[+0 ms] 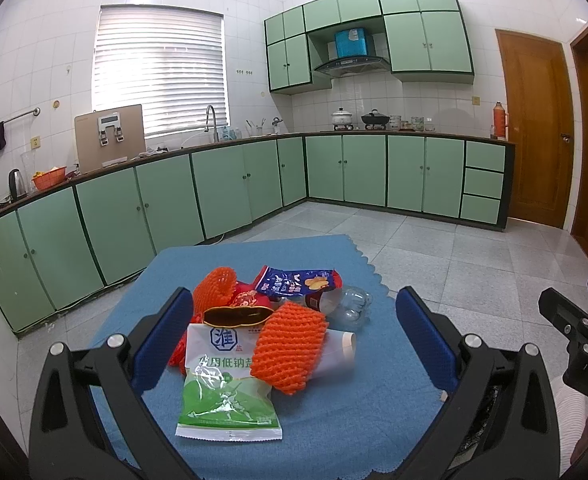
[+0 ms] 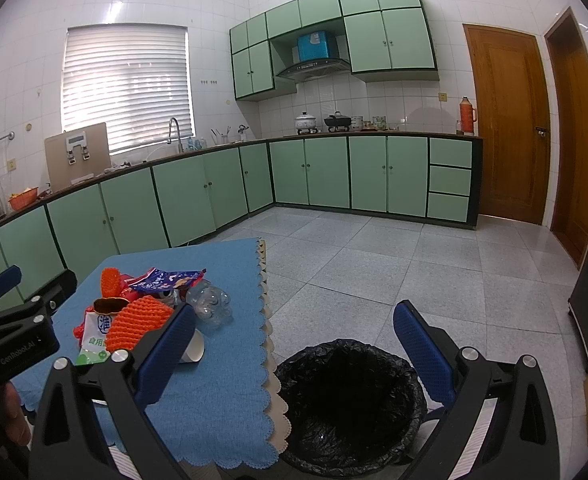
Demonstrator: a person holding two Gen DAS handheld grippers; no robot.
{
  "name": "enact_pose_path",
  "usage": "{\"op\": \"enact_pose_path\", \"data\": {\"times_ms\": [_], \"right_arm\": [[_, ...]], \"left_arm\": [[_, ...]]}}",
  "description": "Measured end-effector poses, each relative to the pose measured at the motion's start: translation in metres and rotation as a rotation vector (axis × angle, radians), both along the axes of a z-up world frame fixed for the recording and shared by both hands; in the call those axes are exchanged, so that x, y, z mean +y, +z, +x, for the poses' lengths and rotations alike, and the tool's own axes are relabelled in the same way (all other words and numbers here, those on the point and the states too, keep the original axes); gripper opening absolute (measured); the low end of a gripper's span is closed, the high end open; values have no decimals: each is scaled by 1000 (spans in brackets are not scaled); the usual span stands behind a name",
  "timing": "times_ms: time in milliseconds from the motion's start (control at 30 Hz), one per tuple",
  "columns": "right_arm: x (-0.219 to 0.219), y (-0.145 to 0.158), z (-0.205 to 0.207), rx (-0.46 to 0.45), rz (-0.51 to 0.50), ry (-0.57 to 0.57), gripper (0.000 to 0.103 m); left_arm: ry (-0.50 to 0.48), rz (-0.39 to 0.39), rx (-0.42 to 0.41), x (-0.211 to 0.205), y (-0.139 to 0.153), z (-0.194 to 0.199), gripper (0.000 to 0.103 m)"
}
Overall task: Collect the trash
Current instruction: 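Grasp an orange mesh sleeve with the right tool while the left tool grasps another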
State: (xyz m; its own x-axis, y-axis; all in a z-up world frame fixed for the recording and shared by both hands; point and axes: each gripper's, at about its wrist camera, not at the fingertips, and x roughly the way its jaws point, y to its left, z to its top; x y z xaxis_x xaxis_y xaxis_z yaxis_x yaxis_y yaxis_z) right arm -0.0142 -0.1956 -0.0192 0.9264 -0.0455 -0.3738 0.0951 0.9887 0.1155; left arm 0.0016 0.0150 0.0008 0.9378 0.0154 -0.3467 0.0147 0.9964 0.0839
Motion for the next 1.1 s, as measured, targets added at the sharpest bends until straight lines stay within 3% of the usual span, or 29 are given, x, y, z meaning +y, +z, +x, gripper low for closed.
{"op": "enact_pose_path", "data": {"times_ms": [200,433,900,1100], "right_arm": [[1,-1,4,2,5,9,97],[8,-8,34,24,25,76,96],[69,-42,124,127,54,324,75],[112,-53,149,157,42,449,73]], "left_arm": [[5,4,0,2,-1,0,98],[72,-12,47,32,-19,22,98],[208,21,162,99,-71,67,98],[234,-5,213,123,-88,78,82]]}}
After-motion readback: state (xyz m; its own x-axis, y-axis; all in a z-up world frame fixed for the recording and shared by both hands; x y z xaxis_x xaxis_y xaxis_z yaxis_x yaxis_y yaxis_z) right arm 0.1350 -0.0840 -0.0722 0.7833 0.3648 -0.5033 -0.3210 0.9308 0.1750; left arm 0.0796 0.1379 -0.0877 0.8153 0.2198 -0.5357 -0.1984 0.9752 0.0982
